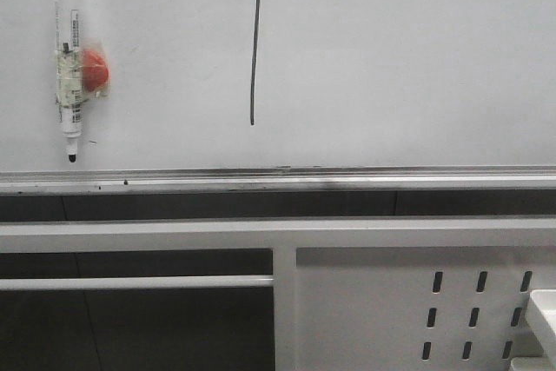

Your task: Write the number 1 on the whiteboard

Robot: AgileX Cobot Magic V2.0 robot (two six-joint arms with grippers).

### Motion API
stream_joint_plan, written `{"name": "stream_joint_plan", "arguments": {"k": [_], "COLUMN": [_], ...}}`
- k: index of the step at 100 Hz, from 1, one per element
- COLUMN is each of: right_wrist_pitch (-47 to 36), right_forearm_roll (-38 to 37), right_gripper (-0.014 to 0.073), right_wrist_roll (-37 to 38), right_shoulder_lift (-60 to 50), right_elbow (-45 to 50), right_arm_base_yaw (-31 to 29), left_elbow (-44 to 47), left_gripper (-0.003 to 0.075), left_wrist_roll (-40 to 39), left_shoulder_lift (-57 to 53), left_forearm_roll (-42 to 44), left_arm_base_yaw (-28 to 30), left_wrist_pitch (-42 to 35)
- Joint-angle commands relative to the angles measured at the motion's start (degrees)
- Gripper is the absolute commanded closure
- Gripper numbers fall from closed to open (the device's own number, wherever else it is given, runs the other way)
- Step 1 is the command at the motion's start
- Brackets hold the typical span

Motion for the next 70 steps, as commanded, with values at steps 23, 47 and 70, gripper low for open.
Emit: {"name": "stream_joint_plan", "arguments": {"k": [23,47,70], "right_wrist_pitch": [-3.6,-3.6,-3.6], "right_forearm_roll": [0.6,0.6,0.6], "right_gripper": [0.0652,0.0652,0.0652], "right_wrist_roll": [-0.1,-0.1,-0.1], "right_shoulder_lift": [0.4,0.4,0.4], "right_elbow": [-1.4,-1.4,-1.4], "right_arm_base_yaw": [-0.3,-0.3,-0.3], "left_elbow": [-1.8,-1.5,-4.1], "left_gripper": [0.074,0.074,0.074], "left_wrist_roll": [0.1,0.3,0.6], "left_shoulder_lift": [-2.6,-2.6,-3.5], "left_forearm_roll": [-7.1,-8.1,-5.0], "left_arm_base_yaw": [-0.4,-0.4,-0.4], "left_wrist_pitch": [-1.9,-5.4,-18.1]}}
